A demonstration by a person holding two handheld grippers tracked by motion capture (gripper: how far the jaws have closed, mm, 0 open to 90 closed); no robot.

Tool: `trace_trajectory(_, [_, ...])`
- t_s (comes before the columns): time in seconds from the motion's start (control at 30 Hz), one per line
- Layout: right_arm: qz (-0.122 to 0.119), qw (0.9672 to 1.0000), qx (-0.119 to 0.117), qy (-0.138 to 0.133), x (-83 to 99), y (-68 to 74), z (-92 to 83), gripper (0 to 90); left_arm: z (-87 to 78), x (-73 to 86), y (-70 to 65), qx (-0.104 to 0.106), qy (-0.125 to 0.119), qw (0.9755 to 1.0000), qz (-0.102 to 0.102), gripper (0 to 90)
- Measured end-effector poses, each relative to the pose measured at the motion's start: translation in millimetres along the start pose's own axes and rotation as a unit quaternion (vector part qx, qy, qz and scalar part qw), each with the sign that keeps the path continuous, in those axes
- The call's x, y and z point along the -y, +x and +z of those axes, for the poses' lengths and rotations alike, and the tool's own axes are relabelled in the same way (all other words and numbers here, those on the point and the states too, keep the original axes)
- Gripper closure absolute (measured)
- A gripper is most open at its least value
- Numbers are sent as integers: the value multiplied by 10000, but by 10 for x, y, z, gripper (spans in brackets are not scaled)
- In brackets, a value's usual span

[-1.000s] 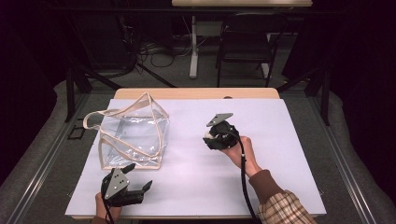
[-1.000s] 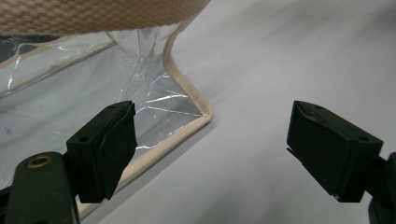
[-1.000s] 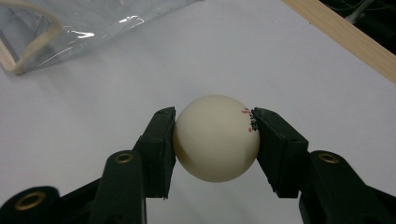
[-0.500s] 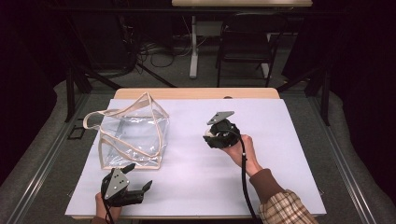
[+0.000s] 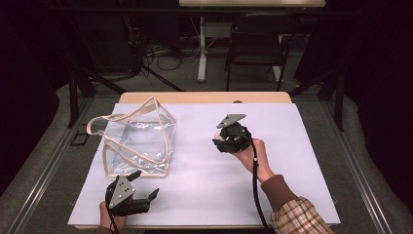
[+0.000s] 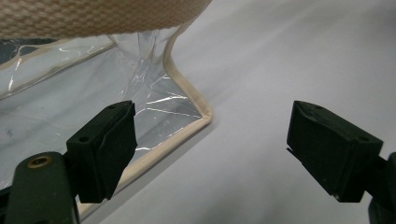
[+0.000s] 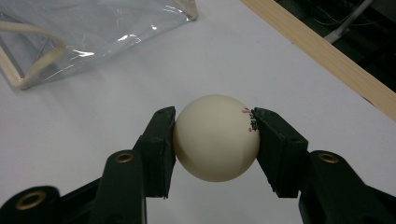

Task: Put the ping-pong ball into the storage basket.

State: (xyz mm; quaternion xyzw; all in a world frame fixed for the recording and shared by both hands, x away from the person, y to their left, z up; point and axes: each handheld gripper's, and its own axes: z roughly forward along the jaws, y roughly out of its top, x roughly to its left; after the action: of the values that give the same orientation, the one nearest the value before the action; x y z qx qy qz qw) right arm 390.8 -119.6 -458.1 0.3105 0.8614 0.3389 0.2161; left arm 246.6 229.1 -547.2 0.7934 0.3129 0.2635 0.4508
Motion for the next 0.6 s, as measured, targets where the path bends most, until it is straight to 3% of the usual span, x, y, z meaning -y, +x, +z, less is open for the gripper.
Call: trace_trajectory(0.6, [-48,10000,-21,31,-93,-21,-83,508,5,2,1,5,-4,10000,-9,161])
